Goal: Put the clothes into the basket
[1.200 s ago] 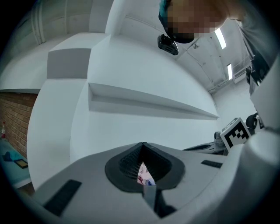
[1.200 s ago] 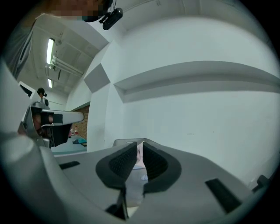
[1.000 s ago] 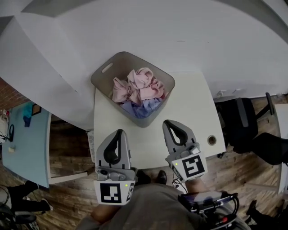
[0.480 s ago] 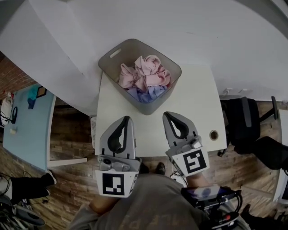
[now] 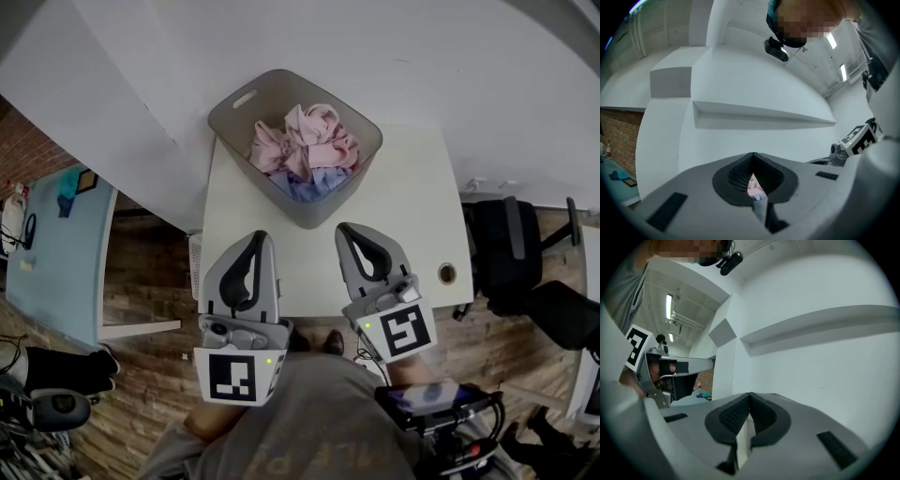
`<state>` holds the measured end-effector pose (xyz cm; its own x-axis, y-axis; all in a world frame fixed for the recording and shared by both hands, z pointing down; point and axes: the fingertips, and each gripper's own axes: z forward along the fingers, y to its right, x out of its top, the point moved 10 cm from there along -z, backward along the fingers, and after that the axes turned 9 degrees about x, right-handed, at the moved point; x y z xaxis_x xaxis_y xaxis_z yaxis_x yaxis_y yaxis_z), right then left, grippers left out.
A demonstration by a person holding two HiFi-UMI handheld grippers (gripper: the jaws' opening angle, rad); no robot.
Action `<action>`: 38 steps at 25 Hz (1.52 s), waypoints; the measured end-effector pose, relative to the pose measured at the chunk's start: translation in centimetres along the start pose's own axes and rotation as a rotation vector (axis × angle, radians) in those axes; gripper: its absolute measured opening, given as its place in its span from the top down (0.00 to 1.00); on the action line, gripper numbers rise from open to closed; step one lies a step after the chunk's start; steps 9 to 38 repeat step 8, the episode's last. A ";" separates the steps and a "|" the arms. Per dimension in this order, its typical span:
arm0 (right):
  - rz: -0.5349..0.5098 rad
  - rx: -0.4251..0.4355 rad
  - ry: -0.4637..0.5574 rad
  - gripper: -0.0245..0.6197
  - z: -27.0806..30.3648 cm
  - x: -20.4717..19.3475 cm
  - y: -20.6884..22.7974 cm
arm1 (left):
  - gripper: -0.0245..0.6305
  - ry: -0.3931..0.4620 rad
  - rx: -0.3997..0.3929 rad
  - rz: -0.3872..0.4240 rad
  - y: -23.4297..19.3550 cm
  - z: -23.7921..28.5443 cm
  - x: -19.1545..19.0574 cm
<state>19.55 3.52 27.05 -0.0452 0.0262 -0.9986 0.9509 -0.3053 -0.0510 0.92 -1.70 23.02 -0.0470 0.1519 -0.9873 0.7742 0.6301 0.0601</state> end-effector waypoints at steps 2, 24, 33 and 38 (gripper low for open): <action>0.001 0.000 0.000 0.95 0.0 -0.1 -0.1 | 0.95 0.002 0.000 -0.003 0.0 -0.1 0.0; 0.006 -0.014 -0.032 0.95 0.0 -0.4 -0.5 | 0.95 -0.013 -0.004 -0.008 -0.4 -0.5 -0.4; 0.006 -0.014 -0.032 0.95 0.0 -0.4 -0.5 | 0.95 -0.013 -0.004 -0.008 -0.4 -0.5 -0.4; 0.006 -0.014 -0.032 0.95 0.0 -0.4 -0.5 | 0.95 -0.013 -0.004 -0.008 -0.4 -0.5 -0.4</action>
